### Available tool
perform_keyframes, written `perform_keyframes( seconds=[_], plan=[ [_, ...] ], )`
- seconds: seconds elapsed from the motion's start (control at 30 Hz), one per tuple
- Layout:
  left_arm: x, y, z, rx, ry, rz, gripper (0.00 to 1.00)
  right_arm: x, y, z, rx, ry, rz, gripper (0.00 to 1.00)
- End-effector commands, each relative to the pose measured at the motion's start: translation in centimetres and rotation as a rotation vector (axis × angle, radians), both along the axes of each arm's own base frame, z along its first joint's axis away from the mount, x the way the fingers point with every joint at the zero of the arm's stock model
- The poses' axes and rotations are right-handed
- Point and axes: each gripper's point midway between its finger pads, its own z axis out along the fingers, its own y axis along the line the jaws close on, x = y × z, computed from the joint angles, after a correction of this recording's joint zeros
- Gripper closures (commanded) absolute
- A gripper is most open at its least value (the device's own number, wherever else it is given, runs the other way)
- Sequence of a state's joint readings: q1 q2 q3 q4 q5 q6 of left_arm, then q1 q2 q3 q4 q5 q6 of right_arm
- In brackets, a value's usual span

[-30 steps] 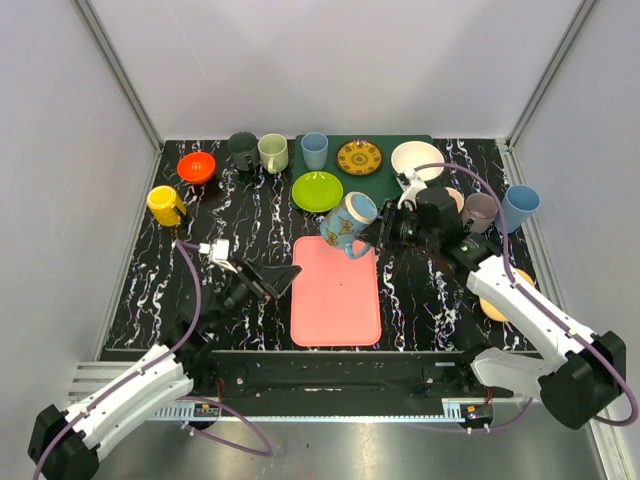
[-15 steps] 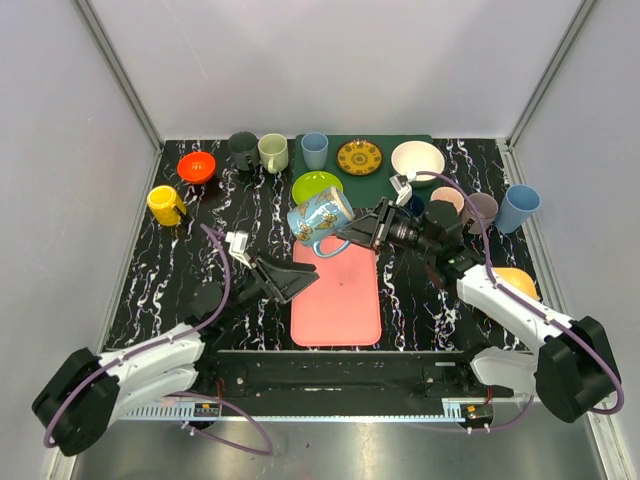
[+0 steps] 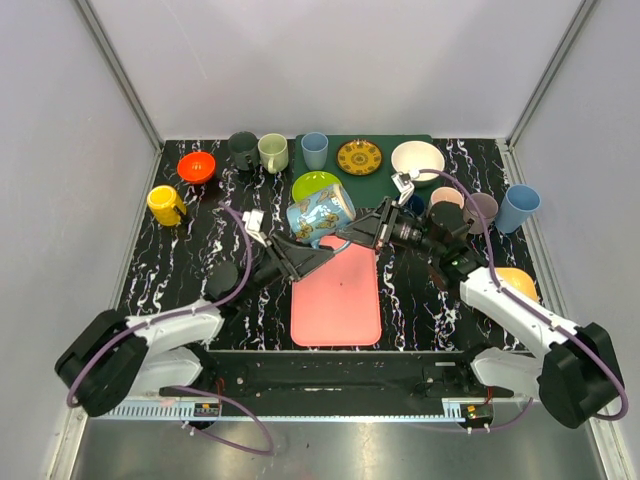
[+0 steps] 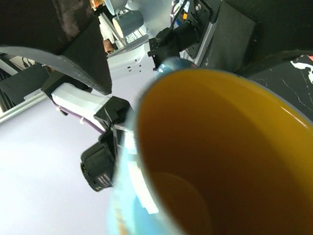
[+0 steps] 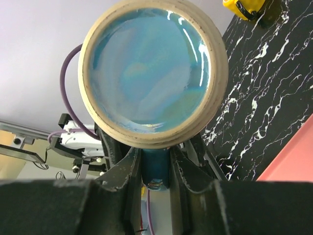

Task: Turn the mug right side up

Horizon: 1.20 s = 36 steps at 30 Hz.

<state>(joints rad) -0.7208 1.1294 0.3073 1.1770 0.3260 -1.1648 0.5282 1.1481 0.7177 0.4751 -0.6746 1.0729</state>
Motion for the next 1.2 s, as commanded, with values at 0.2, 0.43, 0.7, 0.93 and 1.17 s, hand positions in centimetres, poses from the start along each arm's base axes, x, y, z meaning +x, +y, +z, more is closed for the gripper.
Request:
perform_keyframes(
  seconds=[0.2, 0.43, 0.7, 0.93, 1.17],
  plan=[
    [0.5, -0.9, 8.1, -0.253, -0.145, -0.070, 0.47, -3.7, -0.3, 3.8, 0.051, -0.223, 0.096, 1.00],
    [0.6, 0.1, 10.1, -0.332, -0.180, -0.046, 0.52, -4.9, -0.7, 2.4, 0.039, -0.219, 0.129, 1.00],
    [-0.1, 0.4, 11.1, -0.382, -0.202, -0.082, 0.55, -6.0, -0.9, 2.4, 0.085, -0.218, 0.166, 1.00],
    [-0.7, 0.9, 11.1, -0.377, -0.221, -0.081, 1.00, -6.5, -0.9, 2.8, 0.104, -0.225, 0.186, 1.00],
    [-1.7, 0.3, 10.8, -0.332, -0.223, -0.162, 1.00, -6.7, -0.8, 3.7, 0.069, -0.258, 0.220, 0.95]
  ],
)
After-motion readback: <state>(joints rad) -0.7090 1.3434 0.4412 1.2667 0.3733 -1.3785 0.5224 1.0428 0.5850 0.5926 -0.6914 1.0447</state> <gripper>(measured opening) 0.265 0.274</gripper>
